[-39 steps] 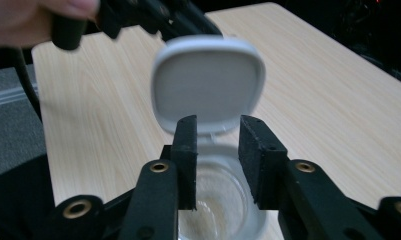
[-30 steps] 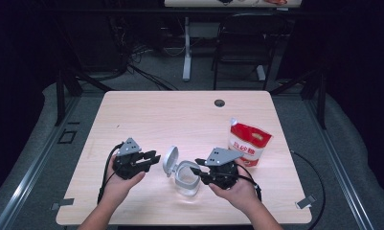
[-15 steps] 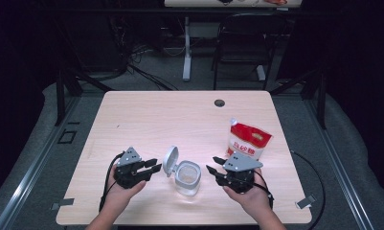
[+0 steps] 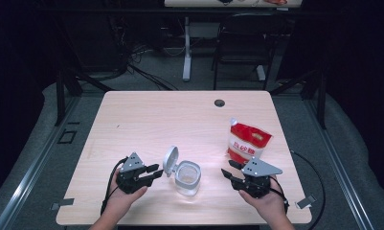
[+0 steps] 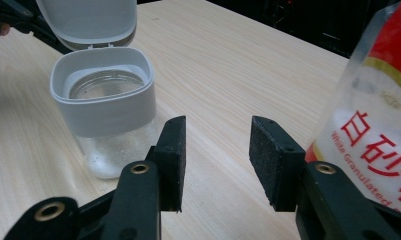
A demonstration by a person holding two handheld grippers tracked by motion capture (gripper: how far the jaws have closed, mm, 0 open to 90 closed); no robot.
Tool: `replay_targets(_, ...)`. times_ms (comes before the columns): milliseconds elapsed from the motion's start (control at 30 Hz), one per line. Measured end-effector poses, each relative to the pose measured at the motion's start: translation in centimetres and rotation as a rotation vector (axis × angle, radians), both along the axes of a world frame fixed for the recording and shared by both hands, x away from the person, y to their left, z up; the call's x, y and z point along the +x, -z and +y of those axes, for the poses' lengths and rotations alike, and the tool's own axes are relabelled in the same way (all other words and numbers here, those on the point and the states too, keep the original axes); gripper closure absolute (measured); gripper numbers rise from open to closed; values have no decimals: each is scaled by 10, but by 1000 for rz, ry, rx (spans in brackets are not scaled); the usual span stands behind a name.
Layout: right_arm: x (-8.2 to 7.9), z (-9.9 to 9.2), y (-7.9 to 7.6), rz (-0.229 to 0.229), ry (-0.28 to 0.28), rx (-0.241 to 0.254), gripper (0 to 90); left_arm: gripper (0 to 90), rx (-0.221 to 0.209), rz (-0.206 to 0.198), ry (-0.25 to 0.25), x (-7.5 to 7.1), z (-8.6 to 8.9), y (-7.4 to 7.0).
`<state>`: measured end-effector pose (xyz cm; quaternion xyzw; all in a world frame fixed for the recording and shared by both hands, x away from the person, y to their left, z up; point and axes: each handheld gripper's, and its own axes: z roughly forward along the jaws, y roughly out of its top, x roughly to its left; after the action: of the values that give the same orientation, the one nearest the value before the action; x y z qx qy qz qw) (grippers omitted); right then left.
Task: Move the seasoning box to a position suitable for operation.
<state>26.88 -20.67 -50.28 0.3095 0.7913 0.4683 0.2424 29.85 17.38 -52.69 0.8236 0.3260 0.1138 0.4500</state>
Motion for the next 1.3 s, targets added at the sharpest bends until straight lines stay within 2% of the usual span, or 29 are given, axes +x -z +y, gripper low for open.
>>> replay_targets(67, 0, -1, 1, 8, 8, -18, 604, 689, 6, 4, 9, 0, -1, 2)
replay_targets(167, 1, -5, 4, 33, 30, -11, 604, 689, 15, 6, 16, 1, -4, 5)
replay_targets(200, 1, -6, 6, 36, 38, 2, 605, 689, 19, 11, 19, 1, -5, 7)
replay_targets(333, 3, -9, 11, 37, 44, 4, 606, 691, 30, 17, 26, 2, -10, 11)
replay_targets(467, 4, -10, 16, 44, 46, 14, 603, 701, 29, 4, 8, 3, -15, 12)
replay_targets(700, 4, -7, 18, 49, 36, 14, 600, 736, 25, 9, 16, 4, -22, 15)
replay_targets(867, 4, -6, 19, 54, 27, 14, 595, 749, 39, 7, 11, 5, -26, 16)
replay_targets(1067, 5, -5, 20, 62, 23, 12, 589, 816, 58, -5, 3, 7, -30, 18)
replay_targets(1300, 4, -4, 21, 61, 17, 9, 590, 820, 70, -15, 9, 10, -31, 17)
